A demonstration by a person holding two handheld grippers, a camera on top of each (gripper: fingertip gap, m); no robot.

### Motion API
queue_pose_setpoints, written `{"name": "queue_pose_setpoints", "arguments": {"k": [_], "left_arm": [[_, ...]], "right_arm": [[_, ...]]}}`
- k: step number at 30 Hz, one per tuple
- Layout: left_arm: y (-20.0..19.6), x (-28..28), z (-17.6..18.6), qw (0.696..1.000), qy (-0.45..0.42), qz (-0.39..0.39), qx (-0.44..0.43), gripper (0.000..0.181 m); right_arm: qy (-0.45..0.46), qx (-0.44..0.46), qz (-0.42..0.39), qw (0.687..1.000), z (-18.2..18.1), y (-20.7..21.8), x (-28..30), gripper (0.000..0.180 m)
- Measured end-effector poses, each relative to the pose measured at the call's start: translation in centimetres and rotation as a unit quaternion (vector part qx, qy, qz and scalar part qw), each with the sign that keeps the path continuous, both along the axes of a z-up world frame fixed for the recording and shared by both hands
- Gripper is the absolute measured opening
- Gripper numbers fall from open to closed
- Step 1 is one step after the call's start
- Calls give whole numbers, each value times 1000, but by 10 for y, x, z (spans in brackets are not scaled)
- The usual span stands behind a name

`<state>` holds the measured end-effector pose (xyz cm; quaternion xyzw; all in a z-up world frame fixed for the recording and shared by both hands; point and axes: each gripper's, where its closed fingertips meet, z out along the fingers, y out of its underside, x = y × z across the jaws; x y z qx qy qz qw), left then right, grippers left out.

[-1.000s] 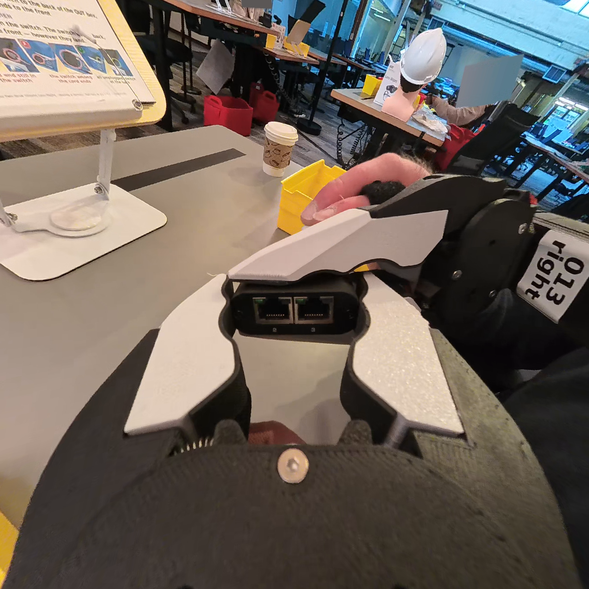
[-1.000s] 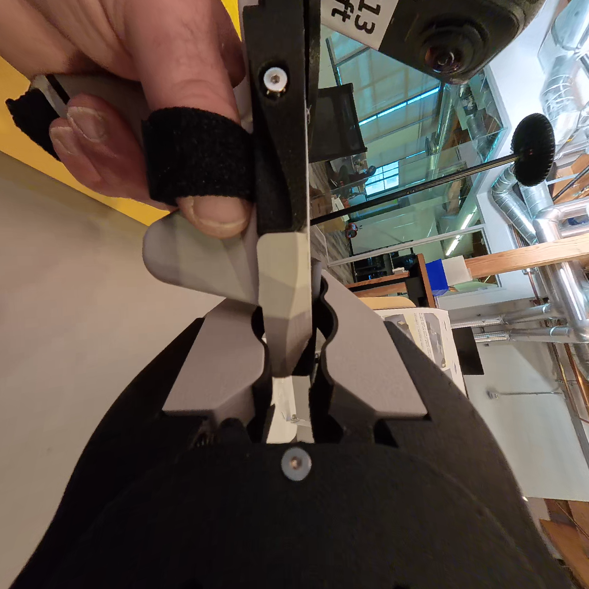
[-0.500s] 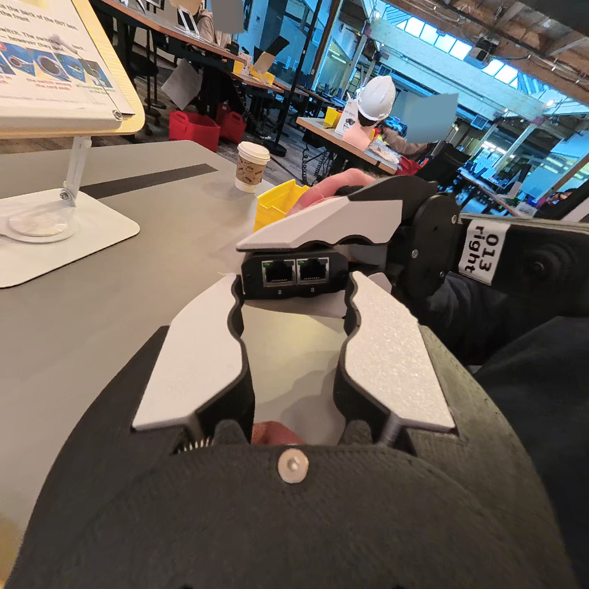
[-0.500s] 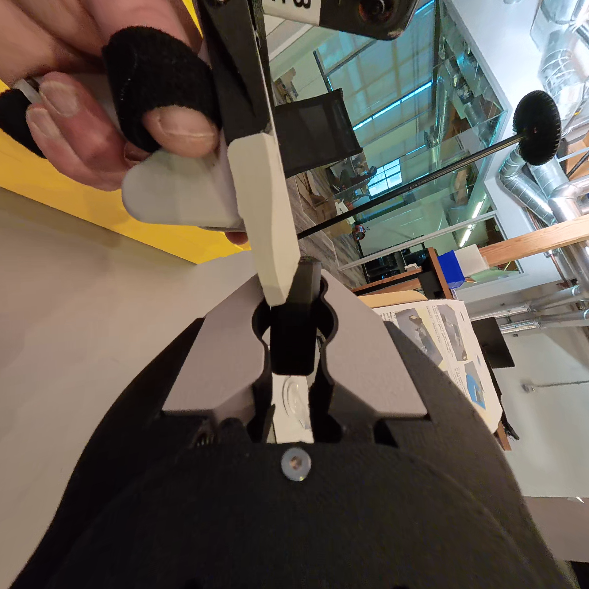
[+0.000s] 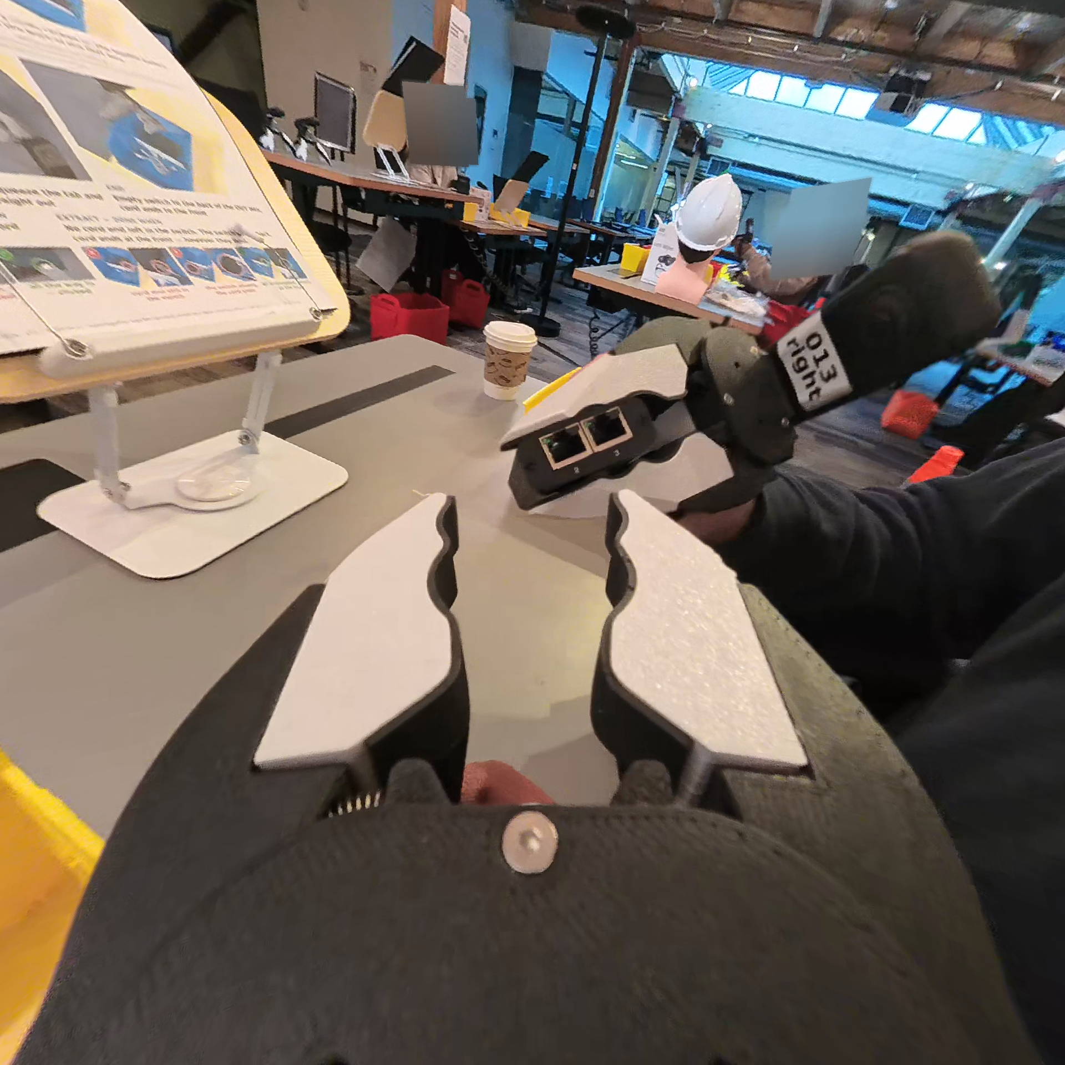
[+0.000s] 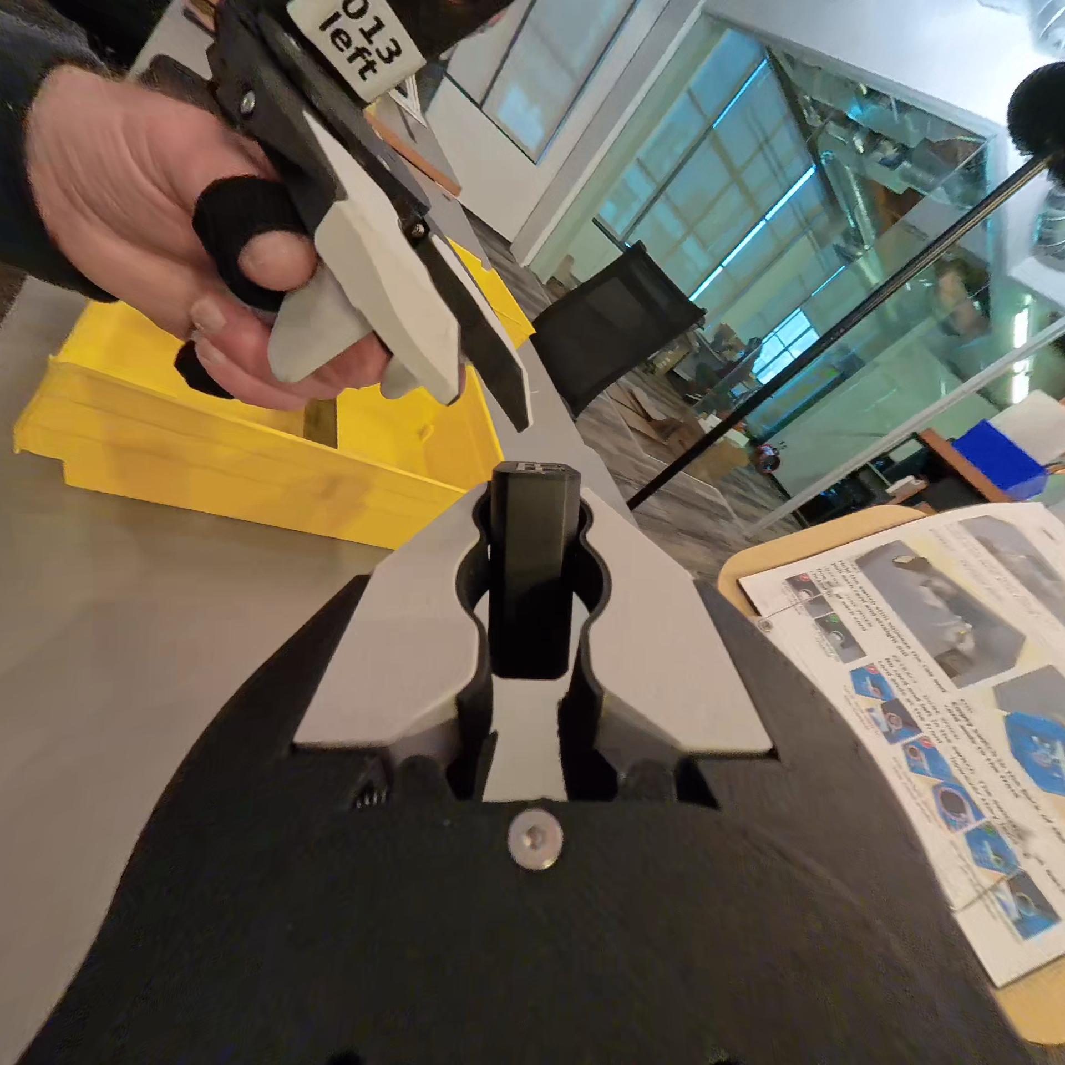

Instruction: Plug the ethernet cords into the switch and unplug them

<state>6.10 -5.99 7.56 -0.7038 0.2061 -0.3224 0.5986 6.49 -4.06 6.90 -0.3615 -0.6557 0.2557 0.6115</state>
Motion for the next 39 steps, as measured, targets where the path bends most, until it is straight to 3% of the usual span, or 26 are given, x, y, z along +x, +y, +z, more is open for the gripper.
{"name": "queue_pose_setpoints", "arguments": {"k": [4, 8, 16, 21, 25, 28, 33, 39], "left_arm": [[2, 4, -10, 996, 79, 20, 28, 48], [-1, 13, -14, 995, 96, 5, 39, 48], [-8, 48, -8, 997, 16, -43, 69, 59], [-13, 52, 10, 993, -63, -52, 87, 28], [-14, 53, 10, 994, -40, -44, 93, 26], [-11, 49, 7, 995, 14, -22, 96, 25], [0, 28, 2, 979, 156, 65, 110, 24], [11, 4, 0, 910, 343, 175, 154, 24]], "right_arm": [[23, -77, 61, 995, 6, -10, 2, 22], [44, -150, 124, 980, 13, -20, 6, 22], [110, -274, 241, 924, 38, -42, 15, 22], [114, -297, 270, 909, 39, -53, 14, 22], [110, -312, 288, 898, 40, -54, 16, 22], [89, -315, 274, 904, 36, -48, 16, 26], [45, -280, 182, 942, 26, -21, 18, 37], [0, -348, 129, 929, 16, -11, 17, 59]]}}
